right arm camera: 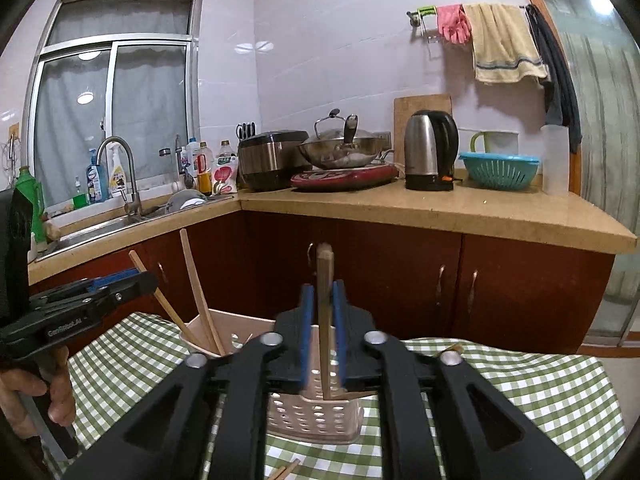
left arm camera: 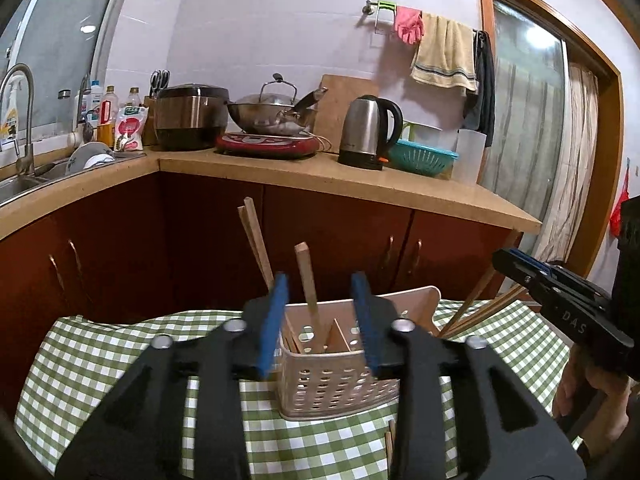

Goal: Organize utensils
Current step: 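Open the right tool over the caddy while the left tool opens too, then move both open tools back down to the remaining chopsticks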

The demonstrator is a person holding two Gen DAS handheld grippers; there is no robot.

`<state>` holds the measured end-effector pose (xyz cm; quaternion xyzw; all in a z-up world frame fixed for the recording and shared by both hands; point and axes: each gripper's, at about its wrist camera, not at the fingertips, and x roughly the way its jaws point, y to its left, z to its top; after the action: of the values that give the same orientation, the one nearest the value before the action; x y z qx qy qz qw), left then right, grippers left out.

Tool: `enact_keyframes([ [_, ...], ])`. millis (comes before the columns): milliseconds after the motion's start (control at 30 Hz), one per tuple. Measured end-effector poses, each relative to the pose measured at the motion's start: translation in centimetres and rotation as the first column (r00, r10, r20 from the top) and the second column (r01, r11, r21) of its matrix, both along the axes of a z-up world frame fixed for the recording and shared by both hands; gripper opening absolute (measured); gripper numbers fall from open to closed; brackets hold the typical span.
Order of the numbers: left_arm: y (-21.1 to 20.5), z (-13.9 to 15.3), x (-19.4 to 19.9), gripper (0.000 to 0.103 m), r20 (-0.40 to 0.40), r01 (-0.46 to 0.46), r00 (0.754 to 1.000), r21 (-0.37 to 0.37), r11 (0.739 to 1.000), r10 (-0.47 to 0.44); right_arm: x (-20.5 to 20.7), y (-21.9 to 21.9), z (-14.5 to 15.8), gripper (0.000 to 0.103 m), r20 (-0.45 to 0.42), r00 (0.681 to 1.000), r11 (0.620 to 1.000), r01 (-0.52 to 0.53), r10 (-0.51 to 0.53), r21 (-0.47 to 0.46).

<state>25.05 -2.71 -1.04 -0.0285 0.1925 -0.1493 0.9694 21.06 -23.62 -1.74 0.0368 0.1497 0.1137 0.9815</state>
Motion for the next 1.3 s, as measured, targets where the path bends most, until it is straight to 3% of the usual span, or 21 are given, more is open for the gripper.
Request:
enact_keyframes([
  [200,0.1,0.8,-1.2,0.059,0.034,-0.012,0.999,0.015,1.000,0.011,-1.4,0.1,1.6,0.042,0.064,0.998,0.999,0.030,-0.028,-0.034],
  [600,1.0,1.3,-6.5,0.067,0.072,-0.050,0.996,0.015,0.999,0.048,-8.1,0.3,2.7,0.045,0.128,0.990,0.995,0.070,-0.061,-0.072],
  [967,2.5,-2.2,-13.6,0.067,0.045,-0.112,0.993,-0.001,0.994,0.112,-14.9,-0.1,-2.3,0.045,0.046,0.995,0.993,0.094,-0.090,-0.071],
  [1300,3.9,-7.1,-18.6,0.067,-0.068,-0.163,0.984,0.003,0.987,0.163,-19.9,-0.2,-7.8,0.045,-0.066,0.993,0.993,0.099,-0.102,-0.059],
])
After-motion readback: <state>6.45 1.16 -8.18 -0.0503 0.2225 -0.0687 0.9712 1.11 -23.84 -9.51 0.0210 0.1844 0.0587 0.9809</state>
